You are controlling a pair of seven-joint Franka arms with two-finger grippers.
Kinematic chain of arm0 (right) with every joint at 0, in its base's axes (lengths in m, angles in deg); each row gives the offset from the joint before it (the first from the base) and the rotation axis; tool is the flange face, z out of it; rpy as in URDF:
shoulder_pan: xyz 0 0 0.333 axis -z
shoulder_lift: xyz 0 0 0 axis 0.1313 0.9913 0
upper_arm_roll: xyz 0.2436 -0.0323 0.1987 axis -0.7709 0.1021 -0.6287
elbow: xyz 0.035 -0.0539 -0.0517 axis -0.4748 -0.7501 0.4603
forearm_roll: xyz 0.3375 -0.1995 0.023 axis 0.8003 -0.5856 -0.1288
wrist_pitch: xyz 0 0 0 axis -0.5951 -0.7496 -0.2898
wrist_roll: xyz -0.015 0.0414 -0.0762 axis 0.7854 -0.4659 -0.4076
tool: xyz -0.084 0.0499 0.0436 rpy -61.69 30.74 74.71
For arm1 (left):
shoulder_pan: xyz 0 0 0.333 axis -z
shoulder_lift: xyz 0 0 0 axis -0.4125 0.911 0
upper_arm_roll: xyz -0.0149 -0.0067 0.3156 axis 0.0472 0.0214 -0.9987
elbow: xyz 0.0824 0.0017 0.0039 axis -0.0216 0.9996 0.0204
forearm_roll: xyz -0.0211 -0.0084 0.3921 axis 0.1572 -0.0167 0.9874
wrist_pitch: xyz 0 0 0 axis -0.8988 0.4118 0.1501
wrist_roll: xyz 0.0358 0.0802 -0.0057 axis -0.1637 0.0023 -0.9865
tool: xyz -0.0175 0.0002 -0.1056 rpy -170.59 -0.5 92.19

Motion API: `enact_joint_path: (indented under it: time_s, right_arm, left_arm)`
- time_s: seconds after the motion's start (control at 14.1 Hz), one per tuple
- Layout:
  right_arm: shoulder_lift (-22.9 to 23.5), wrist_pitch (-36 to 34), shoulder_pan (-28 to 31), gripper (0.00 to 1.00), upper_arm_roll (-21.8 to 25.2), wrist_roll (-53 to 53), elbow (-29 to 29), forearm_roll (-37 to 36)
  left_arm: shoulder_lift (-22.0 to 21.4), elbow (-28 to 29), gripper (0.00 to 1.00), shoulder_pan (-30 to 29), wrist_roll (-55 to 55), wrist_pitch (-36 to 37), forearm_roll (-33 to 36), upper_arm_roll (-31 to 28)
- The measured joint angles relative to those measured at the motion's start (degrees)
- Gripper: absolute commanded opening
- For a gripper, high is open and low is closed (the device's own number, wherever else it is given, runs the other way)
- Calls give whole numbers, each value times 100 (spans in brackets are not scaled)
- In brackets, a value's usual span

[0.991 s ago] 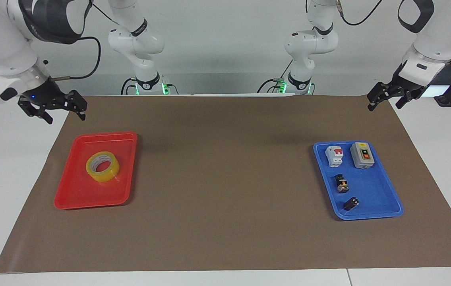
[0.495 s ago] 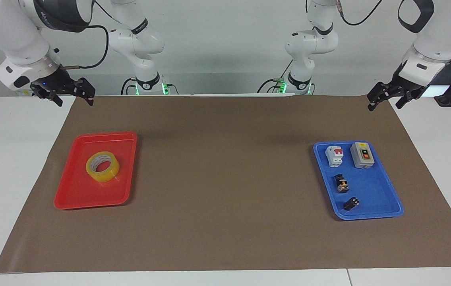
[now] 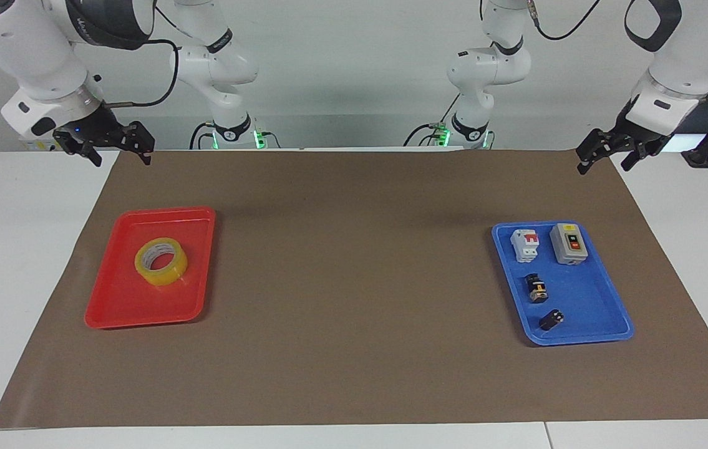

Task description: Place and move tape with both arms

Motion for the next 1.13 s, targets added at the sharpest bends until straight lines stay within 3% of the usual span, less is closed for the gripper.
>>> enact_joint_path:
  time_s: [1.13]
  right_arm:
    - [39, 348, -15, 100, -42, 0, 116, -4]
  left_arm:
    - [0, 0, 100, 0, 0, 1, 0, 0]
